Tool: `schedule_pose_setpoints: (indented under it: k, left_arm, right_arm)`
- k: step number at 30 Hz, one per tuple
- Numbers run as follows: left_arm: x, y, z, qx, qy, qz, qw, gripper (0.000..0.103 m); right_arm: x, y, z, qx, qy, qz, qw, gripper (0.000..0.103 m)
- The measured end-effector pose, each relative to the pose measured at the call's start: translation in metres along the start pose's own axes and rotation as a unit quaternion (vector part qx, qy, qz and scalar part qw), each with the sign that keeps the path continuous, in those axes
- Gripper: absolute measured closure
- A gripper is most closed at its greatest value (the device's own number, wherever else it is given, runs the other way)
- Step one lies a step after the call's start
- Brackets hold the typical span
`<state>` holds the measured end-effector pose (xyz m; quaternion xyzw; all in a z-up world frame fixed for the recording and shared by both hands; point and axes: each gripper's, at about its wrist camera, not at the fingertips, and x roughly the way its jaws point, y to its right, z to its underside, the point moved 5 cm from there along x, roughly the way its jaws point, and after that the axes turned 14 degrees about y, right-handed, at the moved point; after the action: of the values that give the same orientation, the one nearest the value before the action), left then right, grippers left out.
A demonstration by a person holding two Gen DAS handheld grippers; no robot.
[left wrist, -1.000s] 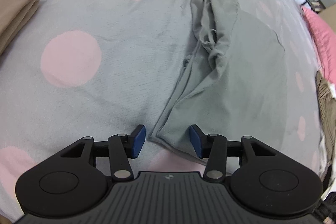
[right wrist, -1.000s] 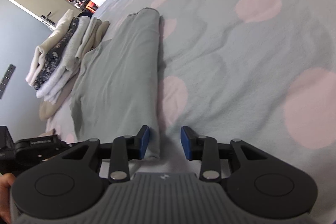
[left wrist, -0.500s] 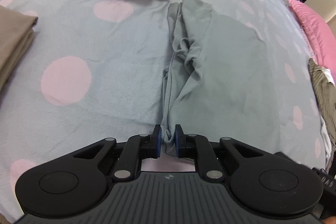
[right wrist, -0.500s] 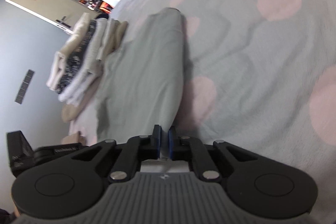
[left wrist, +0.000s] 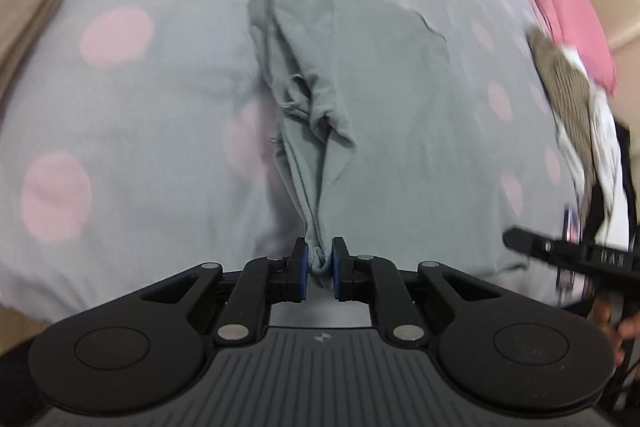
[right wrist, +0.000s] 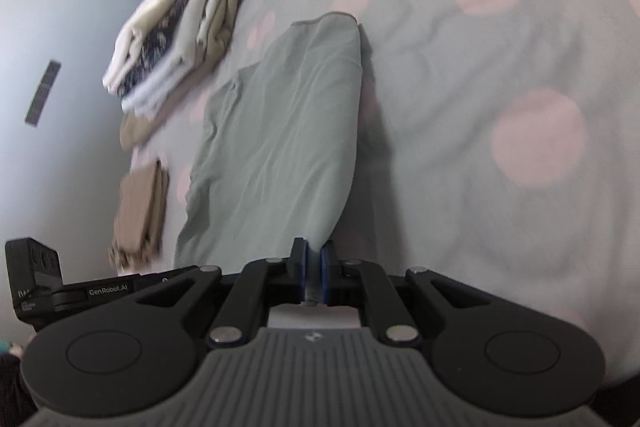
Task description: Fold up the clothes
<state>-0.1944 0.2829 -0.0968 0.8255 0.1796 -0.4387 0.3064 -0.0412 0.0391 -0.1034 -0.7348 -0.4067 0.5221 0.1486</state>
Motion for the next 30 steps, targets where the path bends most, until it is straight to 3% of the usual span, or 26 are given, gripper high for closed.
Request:
schedule_pose_setpoints:
  k: [9,16,19,23,30]
  left_arm:
    - [0.017,0.000,0.034,0.046,-0.051,-0.020,0.9975,0.093]
    - [0.017,-0.010,0.048,0.052,-0.094,-0.041,0.9934,0.090]
    - [0.004,-0.011,0.041,0.037,-0.077,-0.027,0.9960,0.076]
    - [-0.017,-0.012,0.017,0.018,-0.018,-0.009,0.9996,0.053]
    - [-0.024,-0.012,-0.037,-0.009,0.053,0.006,0.9985,0.042]
  right_arm:
    - [0.000,0.024,0.043,-0.010,-0.030,0.029,0.999,0.095]
    - [0.000,0.035,0.053,-0.031,-0.053,0.058,0.996,0.089]
    - [-0.007,0.037,0.056,-0.042,-0.057,0.068,0.995,0.084]
    - [-0.017,0.031,0.049,-0.053,-0.030,0.066,0.996,0.076]
    - [-0.024,0.002,0.019,-0.128,0.030,0.065,0.989,0.064]
